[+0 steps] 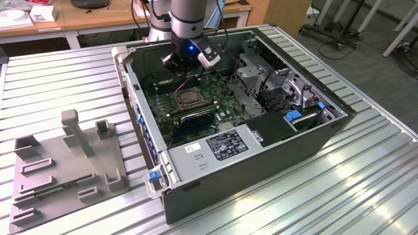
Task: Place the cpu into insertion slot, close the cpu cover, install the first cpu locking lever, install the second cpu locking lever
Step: 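Install the first cpu locking lever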
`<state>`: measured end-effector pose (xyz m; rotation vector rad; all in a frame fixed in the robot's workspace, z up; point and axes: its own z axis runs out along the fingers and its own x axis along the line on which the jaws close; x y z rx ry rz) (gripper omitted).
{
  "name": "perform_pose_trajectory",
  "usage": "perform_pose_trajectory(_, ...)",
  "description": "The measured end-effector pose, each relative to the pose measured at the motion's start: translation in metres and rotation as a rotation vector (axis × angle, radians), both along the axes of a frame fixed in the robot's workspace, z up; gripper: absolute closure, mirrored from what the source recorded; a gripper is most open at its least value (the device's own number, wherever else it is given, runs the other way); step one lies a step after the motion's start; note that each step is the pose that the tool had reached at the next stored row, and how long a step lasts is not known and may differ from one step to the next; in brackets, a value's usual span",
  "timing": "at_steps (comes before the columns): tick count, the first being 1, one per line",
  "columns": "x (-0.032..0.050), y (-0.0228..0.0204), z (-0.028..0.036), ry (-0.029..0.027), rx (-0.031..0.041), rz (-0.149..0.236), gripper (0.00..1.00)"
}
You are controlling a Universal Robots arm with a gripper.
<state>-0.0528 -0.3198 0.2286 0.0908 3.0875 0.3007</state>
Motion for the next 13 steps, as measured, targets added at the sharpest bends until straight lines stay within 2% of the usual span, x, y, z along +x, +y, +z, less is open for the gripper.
perform_pose_trajectory(13, 0.0002, 0.0000, -0.0093, 0.0000, -0.0001, 0.000, 0.89)
